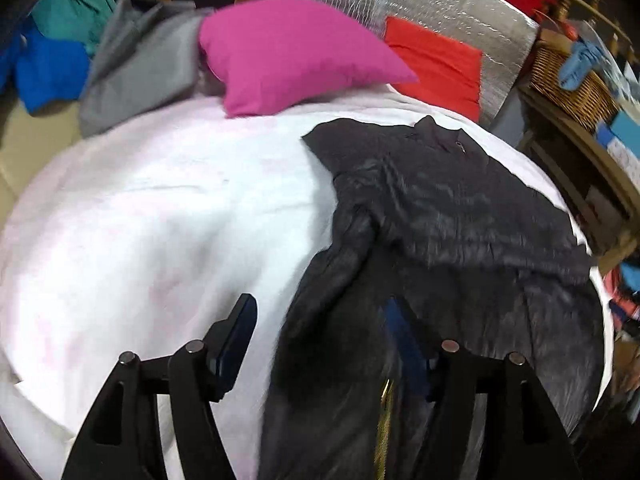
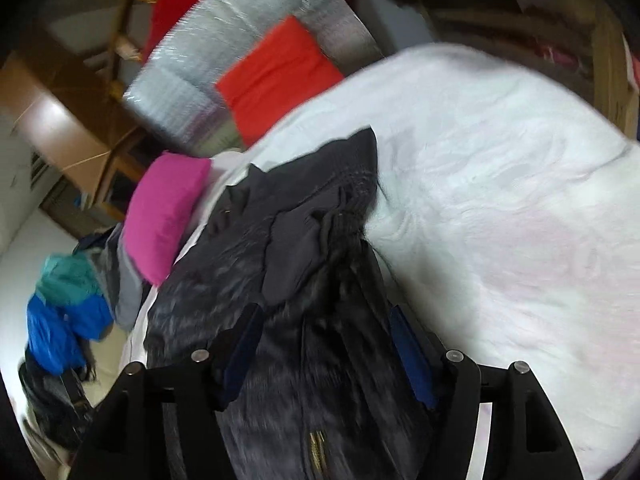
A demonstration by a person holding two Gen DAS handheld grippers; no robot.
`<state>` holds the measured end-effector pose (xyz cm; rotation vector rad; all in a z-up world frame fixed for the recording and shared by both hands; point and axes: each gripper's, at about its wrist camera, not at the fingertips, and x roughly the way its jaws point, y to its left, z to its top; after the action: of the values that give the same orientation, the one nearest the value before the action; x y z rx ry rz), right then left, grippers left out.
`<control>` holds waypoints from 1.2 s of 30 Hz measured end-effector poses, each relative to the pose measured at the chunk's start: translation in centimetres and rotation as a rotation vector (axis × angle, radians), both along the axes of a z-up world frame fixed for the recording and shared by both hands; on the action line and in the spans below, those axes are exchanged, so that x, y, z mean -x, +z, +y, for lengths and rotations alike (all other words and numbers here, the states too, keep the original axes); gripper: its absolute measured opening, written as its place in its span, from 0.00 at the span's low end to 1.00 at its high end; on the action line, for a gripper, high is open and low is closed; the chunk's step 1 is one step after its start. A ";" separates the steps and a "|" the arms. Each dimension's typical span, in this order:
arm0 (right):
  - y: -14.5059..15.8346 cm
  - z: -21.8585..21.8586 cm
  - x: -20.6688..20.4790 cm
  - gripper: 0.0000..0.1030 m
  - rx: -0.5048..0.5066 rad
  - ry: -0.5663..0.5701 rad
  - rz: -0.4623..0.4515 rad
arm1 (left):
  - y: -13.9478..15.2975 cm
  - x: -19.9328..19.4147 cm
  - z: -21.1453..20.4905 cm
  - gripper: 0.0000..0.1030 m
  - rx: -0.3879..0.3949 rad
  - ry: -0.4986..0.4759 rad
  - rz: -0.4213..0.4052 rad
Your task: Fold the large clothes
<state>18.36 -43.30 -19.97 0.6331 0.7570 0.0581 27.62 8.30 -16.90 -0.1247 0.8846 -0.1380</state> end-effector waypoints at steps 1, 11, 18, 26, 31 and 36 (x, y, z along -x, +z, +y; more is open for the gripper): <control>-0.1 0.2 1.3 0.72 0.003 0.012 0.000 | 0.1 1.0 0.4 0.71 -0.007 0.002 -0.004; -4.5 4.3 11.8 0.78 0.085 0.232 0.242 | -3.2 9.2 3.8 0.72 0.125 0.081 0.223; -11.0 7.7 11.4 0.81 0.094 0.309 0.482 | -4.5 11.5 2.8 0.72 0.169 0.063 0.315; -11.3 11.8 11.7 0.26 0.167 0.379 0.451 | -6.8 13.3 2.6 0.73 0.164 0.094 0.418; -6.4 12.5 13.8 0.13 0.135 0.442 0.371 | -8.1 13.6 1.6 0.73 0.063 0.112 0.469; 3.1 12.3 15.6 0.12 0.071 0.483 0.078 | -9.1 13.4 0.9 0.74 0.004 0.141 0.483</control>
<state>2.79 -31.00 -16.87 0.3759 0.9706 0.4495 14.27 9.16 -26.00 -0.2293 1.3533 0.0249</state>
